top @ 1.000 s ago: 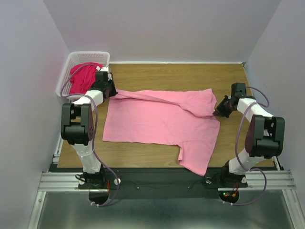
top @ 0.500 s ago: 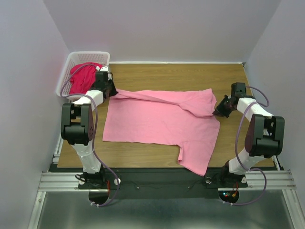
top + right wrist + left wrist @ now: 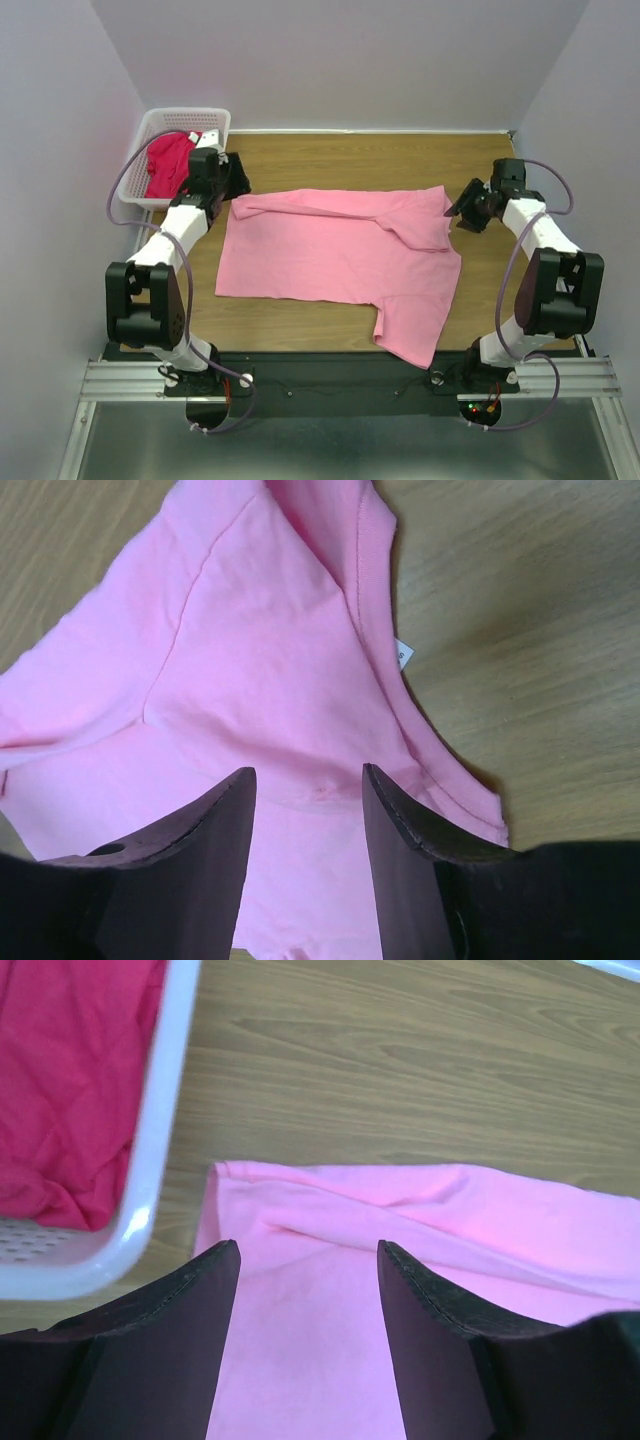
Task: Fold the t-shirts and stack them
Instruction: Fold the tshirt
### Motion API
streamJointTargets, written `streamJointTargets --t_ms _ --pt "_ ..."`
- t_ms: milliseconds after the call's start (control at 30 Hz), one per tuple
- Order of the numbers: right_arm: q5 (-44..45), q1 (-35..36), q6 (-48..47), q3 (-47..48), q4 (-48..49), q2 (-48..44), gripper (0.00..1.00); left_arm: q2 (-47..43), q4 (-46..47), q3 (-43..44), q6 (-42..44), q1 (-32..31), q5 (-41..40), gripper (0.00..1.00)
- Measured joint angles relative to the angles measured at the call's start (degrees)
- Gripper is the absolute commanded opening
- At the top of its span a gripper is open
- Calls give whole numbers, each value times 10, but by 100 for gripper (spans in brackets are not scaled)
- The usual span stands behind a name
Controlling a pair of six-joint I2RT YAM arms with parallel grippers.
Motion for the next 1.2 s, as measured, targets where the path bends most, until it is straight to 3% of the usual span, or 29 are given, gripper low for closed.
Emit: streamJointTargets --t_ms 200,467,800,1033,1200 --pt "-21 34 2 -42 14 -2 53 -32 -17 -108 -31 -50 17 69" --pt "15 38 28 -139 33 1 57 -7 -3 -187 -89 -53 73 66" --pt "62 -13 51 -129 66 22 57 -31 109 -278 -186 -61 129 65" --pt "137 -57 38 -99 73 33 64 -110 74 -319 -219 -79 121 68" --pt "126 -59 6 -71 72 30 66 -141 42 -288 -212 -72 78 67"
